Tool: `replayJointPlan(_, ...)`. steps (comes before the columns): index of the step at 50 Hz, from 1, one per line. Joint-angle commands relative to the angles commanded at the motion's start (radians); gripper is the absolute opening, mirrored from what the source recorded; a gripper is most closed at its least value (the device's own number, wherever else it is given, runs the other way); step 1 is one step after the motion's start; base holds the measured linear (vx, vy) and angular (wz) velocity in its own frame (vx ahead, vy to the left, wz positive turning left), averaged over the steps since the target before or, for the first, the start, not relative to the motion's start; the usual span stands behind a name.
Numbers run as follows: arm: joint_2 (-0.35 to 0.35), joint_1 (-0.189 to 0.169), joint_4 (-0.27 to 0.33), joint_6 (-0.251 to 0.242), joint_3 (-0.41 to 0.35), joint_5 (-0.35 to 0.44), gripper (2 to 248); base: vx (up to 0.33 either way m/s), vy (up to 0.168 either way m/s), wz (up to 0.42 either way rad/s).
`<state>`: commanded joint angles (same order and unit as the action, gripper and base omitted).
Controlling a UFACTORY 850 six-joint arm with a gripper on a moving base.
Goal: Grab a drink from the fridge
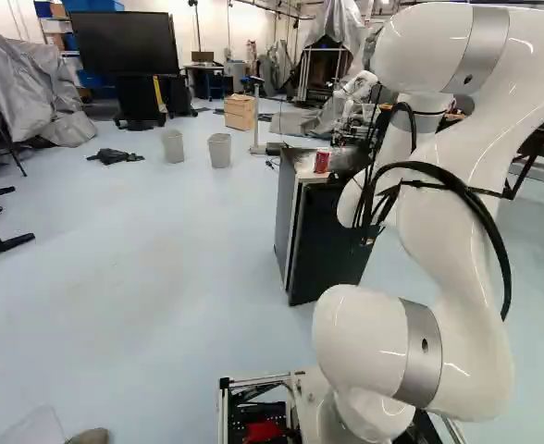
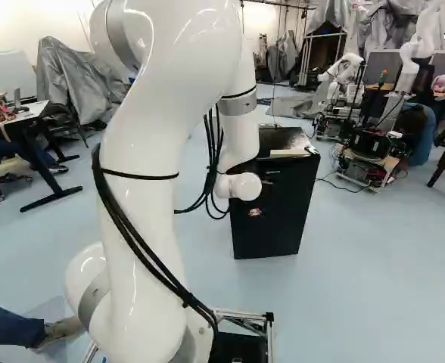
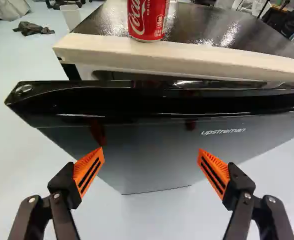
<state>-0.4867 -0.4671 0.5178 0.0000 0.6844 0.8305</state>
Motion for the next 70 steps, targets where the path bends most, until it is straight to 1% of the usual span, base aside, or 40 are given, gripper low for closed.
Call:
replayJointPlan(35, -0.067, 0.04, 0.0, 0.0, 0.095, 0.0, 247, 0.0, 0.0, 0.0)
replayJointPlan(48, -0.069, 0.041, 0.0, 0.0, 0.098, 0.0, 247, 0.0, 0.0, 0.0)
replayJointPlan(70, -0.05, 0.035, 0.0, 0.0, 0.07, 0.0, 247, 0.0, 0.0, 0.0)
